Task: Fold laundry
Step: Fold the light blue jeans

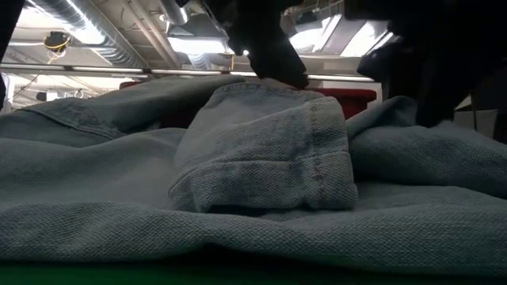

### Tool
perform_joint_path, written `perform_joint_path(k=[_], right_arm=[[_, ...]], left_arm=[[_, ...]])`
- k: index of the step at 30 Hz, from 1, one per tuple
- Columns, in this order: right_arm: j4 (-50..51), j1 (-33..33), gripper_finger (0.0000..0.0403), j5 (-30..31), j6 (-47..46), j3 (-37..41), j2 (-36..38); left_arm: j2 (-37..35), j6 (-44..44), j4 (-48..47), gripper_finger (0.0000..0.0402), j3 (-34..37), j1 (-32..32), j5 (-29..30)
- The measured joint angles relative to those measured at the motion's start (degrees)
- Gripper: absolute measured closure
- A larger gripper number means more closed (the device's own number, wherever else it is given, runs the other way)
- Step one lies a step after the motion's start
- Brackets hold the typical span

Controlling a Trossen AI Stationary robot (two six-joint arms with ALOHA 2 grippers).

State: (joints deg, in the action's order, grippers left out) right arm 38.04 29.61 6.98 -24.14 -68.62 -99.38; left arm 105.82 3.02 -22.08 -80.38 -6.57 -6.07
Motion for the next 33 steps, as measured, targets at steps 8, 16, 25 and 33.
perform_joint_path(k=[8, 16, 25, 33], right_arm=[[-2.3, 0.5, 0.0198, 0.0, -6.1, 0.0, -1.1], [-5.6, 0.4, 0.0199, -0.6, -7.2, 0.0, -1.1], [-9.7, 1.1, 0.0270, -2.5, -6.9, 0.0, -1.1], [-14.9, 5.1, 0.0321, -1.6, -5.1, 0.0, -1.1]], left_arm=[[1.6, -1.3, -1.8, 0.0237, 0.0, 0.3, -3.1], [2.6, 0.1, -3.4, 0.0264, 0.0, 0.3, -4.7], [1.2, 8.3, -7.2, 0.0389, 0.0, 0.6, -5.6], [-5.4, 12.5, -21.2, 0.0397, 0.0, 0.9, -9.6]])
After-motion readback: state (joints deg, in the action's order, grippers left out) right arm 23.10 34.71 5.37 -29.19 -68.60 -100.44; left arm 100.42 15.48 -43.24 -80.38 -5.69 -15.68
